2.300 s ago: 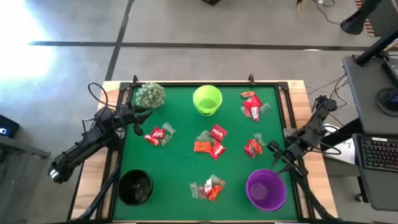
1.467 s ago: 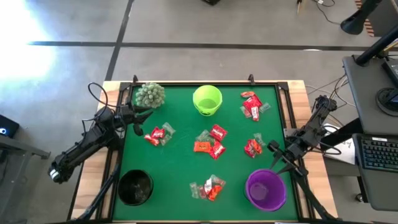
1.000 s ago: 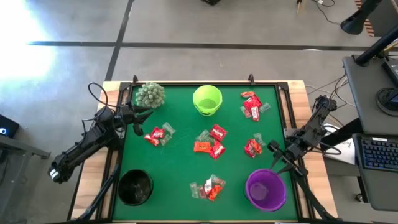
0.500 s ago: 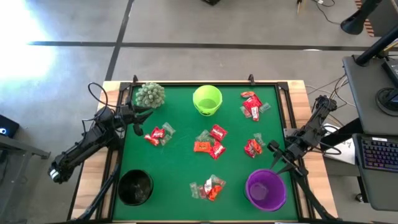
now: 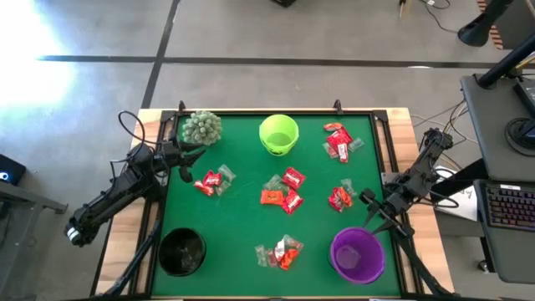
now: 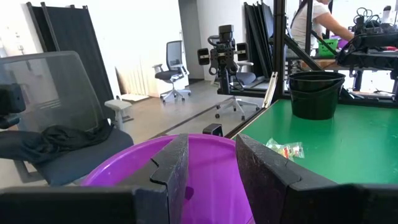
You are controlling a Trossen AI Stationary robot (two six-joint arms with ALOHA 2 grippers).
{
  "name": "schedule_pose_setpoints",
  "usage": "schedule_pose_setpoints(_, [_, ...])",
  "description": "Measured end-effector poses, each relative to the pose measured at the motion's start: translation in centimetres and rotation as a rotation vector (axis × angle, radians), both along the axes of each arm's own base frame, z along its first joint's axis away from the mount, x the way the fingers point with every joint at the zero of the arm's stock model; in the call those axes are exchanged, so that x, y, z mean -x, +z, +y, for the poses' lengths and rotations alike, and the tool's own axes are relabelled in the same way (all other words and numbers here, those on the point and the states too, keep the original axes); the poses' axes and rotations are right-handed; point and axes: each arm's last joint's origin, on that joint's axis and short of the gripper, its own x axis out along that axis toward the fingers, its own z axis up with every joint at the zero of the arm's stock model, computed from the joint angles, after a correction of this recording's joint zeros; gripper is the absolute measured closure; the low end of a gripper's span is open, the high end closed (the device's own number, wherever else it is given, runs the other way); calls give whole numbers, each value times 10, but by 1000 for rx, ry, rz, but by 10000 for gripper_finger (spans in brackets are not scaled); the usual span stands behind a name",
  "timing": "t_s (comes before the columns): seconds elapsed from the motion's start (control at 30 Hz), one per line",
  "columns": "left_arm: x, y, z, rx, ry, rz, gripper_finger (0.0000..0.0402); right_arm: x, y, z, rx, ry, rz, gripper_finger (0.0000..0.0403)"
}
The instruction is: Organize candy in baskets
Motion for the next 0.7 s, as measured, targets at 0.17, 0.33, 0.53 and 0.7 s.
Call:
schedule_pose_setpoints(0.17, [0, 0, 0, 0, 0, 0, 312, 0, 0, 0, -2, -19, -2, 275])
schedule_pose_setpoints(0.33, [0, 0, 0, 0, 0, 1, 312, -1, 2, -2, -24, -79, -7, 275])
schedule_pose_setpoints(0.53, [0, 0, 0, 0, 0, 0, 312, -1, 12, -4, -73, -121, -100, 275])
schedule_pose_setpoints(0.7, [0, 0, 0, 0, 0, 0, 312, -3, 19, -10, -207, -299, -88, 275])
